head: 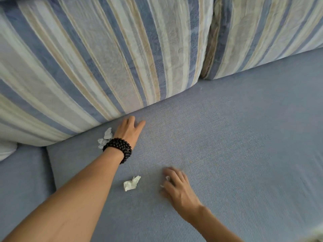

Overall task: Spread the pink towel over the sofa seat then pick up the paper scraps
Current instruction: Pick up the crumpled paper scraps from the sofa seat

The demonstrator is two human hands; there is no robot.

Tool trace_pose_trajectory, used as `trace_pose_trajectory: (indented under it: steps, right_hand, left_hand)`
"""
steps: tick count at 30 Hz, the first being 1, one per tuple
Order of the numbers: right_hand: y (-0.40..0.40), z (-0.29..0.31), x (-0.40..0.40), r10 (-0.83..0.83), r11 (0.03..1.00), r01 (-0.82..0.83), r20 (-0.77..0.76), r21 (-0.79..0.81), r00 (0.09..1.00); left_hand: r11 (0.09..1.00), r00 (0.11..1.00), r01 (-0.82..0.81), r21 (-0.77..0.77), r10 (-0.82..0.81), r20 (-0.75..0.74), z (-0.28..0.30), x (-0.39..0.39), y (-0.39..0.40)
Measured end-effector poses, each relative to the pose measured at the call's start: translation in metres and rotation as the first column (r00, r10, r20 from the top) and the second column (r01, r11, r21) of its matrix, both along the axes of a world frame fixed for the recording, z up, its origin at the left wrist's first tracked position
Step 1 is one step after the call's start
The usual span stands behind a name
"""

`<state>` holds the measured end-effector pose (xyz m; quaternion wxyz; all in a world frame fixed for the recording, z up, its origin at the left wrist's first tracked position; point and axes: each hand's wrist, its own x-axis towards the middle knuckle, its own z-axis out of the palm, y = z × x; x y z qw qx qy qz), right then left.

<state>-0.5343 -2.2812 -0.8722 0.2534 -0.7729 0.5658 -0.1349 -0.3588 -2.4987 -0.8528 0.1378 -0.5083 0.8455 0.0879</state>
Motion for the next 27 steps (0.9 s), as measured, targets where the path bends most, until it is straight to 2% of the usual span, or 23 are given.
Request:
trace_pose_trajectory:
  steps: [2,5,8,10,11,13,16,19,23,24,27]
  right_hand:
    - [0.0,0.0,0.004,-0.018,1.0,0.019,0.025,-0.02,1.0]
    - [-0.01,0.01,0.02,-0.042,0.998,0.04,0.039,0.044,0.998]
    - [-0.025,0.02,0.043,-0.082,0.993,0.075,0.069,0.09,0.994]
    - [-0.035,0.026,0.054,-0.049,0.994,0.041,0.076,0.106,0.996]
    - [-0.041,0.027,0.087,0.011,0.996,-0.017,0.076,0.086,0.997]
    - [-0.049,0.028,0.097,0.072,0.992,-0.074,0.031,0.098,0.997]
    - [-0.059,0.023,0.112,0.107,0.984,-0.099,-0.046,0.15,0.993]
    - [-0.059,0.02,0.116,0.105,0.982,-0.098,-0.037,0.163,0.994]
    - [-0.051,0.017,0.12,0.115,0.986,-0.115,0.007,0.117,0.993]
    - [-0.049,0.016,0.123,0.144,0.982,-0.144,0.016,0.12,0.99]
    - [-0.046,0.017,0.124,0.181,0.975,-0.19,0.083,0.118,0.98]
  left_hand:
    - [0.999,0.997,0.041,0.033,-0.039,-0.072,-0.001,0.004,0.009]
    - [0.995,0.989,0.081,0.061,-0.073,-0.126,-0.001,0.005,0.02]
    - [0.994,0.976,-0.008,0.105,0.03,-0.214,0.002,0.011,0.03]
    - [0.988,0.939,-0.038,0.146,0.086,-0.334,0.006,0.017,0.035]
    - [0.986,0.929,-0.071,0.148,0.12,-0.351,0.01,0.051,0.04]
    - [0.99,0.917,-0.07,0.121,0.111,-0.384,0.016,0.063,0.04]
    - [0.993,0.914,-0.115,0.038,0.12,-0.387,0.026,0.083,0.04]
    - [0.981,0.903,-0.183,-0.07,0.139,-0.406,0.032,0.088,0.041]
    - [0.967,0.927,-0.166,-0.195,0.085,-0.365,0.022,0.089,0.035]
    - [0.958,0.93,-0.198,-0.206,0.117,-0.349,0.014,0.091,0.035]
    - [0.959,0.945,-0.26,-0.11,0.229,-0.235,-0.012,0.096,0.044]
